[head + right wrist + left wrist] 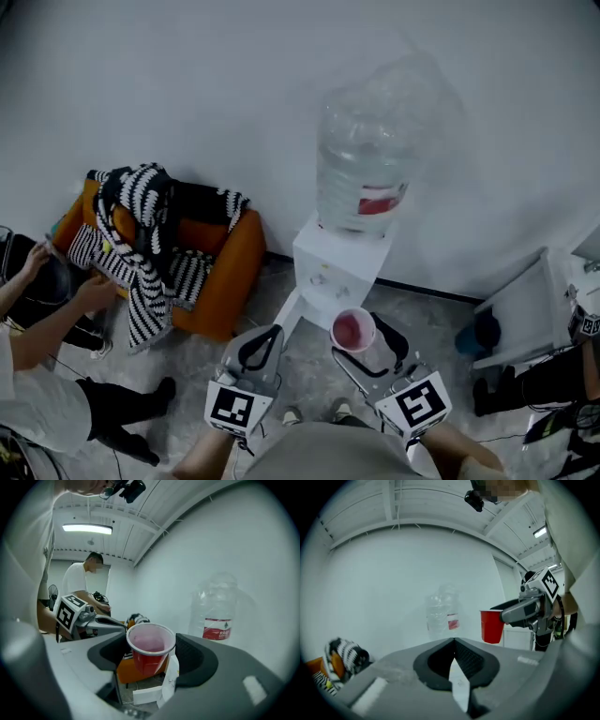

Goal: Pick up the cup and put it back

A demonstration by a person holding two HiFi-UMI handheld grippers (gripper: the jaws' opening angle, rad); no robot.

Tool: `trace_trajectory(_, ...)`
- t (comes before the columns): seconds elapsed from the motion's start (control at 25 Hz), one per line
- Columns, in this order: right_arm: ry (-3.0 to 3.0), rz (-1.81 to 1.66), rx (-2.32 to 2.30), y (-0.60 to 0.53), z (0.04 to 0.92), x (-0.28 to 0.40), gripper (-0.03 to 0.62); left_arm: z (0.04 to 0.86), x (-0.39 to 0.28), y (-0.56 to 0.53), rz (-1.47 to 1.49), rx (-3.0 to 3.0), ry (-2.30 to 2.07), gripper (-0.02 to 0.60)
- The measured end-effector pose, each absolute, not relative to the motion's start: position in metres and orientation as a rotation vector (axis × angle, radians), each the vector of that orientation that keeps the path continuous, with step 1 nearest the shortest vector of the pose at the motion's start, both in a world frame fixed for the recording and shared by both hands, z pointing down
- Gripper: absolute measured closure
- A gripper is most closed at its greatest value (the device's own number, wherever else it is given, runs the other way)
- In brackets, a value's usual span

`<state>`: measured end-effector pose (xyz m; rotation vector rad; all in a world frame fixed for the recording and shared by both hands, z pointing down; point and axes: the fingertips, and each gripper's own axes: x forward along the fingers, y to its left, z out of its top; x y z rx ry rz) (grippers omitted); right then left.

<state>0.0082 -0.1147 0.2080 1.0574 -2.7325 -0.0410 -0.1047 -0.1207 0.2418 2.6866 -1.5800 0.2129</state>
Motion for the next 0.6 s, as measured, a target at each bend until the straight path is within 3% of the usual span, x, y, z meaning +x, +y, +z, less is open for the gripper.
trace_trajectory(0.6,-2.697,-0.002,1.125,-0.155,0.220,0.047,0.263,0.238,-0.066,-0.158,0.225,2.721,-1.539,0.580)
